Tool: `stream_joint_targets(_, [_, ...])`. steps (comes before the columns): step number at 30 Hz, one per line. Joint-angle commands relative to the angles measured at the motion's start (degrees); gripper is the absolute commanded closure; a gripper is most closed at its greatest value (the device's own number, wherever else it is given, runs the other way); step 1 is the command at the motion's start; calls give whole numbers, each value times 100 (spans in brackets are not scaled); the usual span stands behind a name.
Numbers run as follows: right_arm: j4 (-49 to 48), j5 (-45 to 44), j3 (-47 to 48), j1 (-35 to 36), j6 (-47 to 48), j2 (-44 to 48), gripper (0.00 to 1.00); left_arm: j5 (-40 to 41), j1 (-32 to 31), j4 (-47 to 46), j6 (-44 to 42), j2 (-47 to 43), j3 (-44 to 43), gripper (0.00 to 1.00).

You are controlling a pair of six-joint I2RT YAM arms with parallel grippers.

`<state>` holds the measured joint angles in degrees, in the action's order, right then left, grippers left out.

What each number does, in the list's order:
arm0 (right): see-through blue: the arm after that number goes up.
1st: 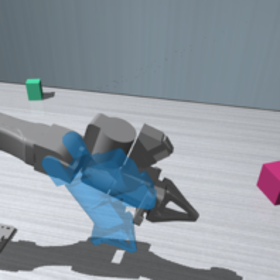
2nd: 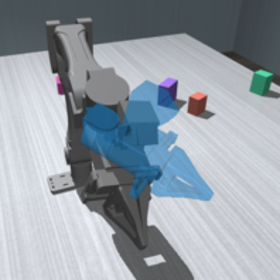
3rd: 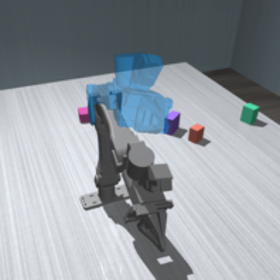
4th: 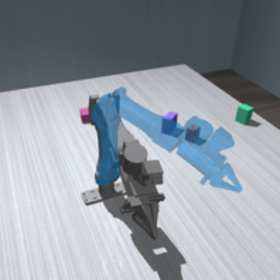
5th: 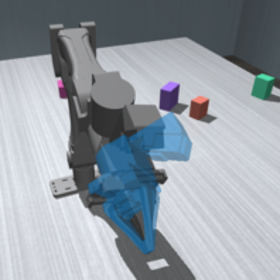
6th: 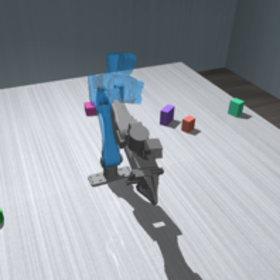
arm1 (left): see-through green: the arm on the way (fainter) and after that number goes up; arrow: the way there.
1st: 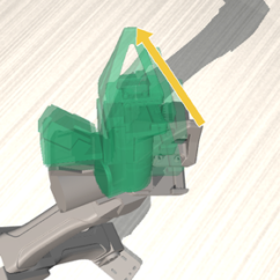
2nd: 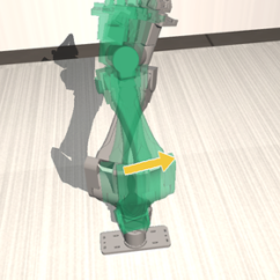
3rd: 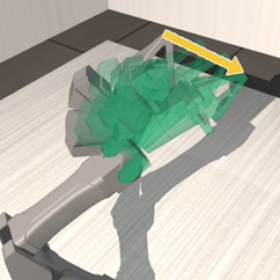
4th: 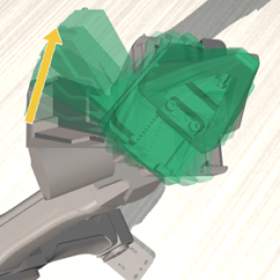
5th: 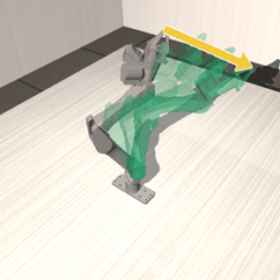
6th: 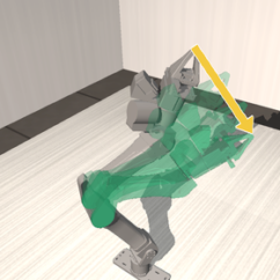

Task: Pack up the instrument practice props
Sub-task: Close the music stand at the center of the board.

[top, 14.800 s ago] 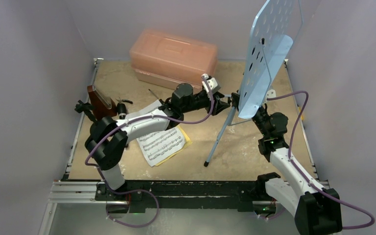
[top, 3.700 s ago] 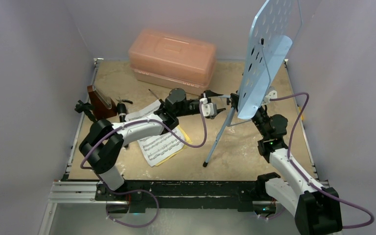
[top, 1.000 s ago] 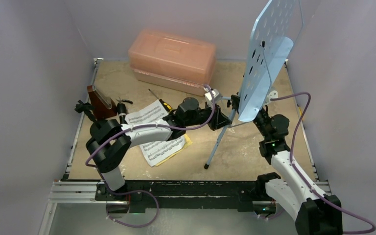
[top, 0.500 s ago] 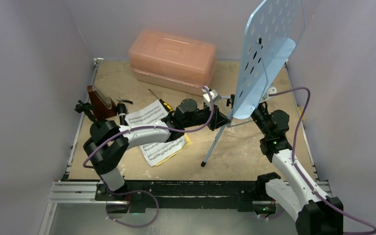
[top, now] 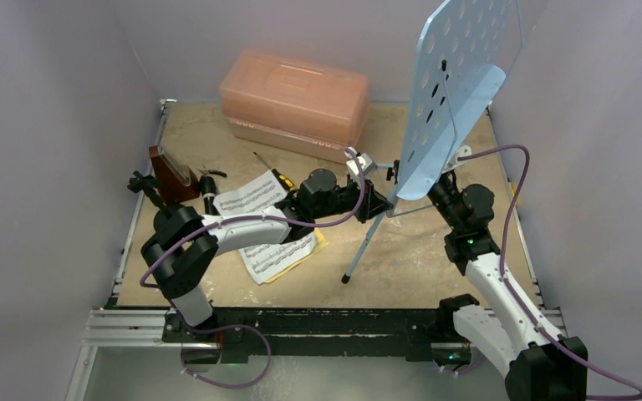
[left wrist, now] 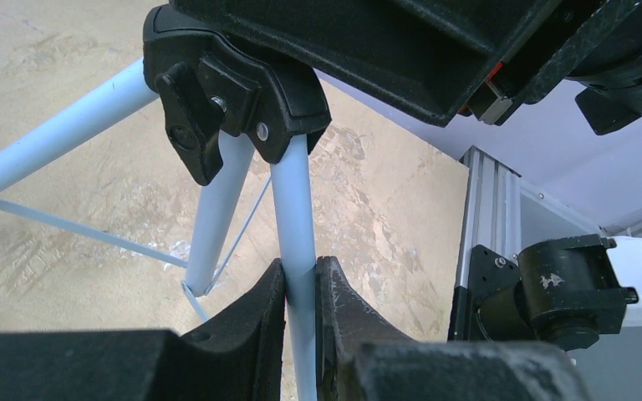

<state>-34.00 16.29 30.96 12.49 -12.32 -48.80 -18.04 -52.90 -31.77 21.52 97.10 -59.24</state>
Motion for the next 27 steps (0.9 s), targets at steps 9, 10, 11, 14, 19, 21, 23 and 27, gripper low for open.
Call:
stream_joint_targets(9, [-1774,46,867,17,-533,259,72,46,-55,400,-310,-103,207,100])
stream_joint_targets(10, [-1798,72,882,17,-534,258,71,44,-60,400,-323,-103,212,100])
stream_joint_targets(11, [-1817,94,904,17,-530,245,71,41,-64,400,-324,-110,214,100])
stream_joint_targets(14, [-1842,112,950,18,-530,226,69,38,-74,391,-353,-113,220,100])
stream_joint_targets(19, [-1894,135,1032,18,-510,203,68,29,-86,391,-384,-95,213,100])
stream_joint_targets(21, [-1915,156,1083,20,-507,187,68,27,-87,383,-384,-96,211,100])
stream_joint_targets(23, [-1956,186,1115,21,-509,177,68,29,-91,382,-389,-88,214,100])
stream_joint_targets(27, [-2023,234,1213,21,-523,183,67,28,-93,389,-402,-64,203,100])
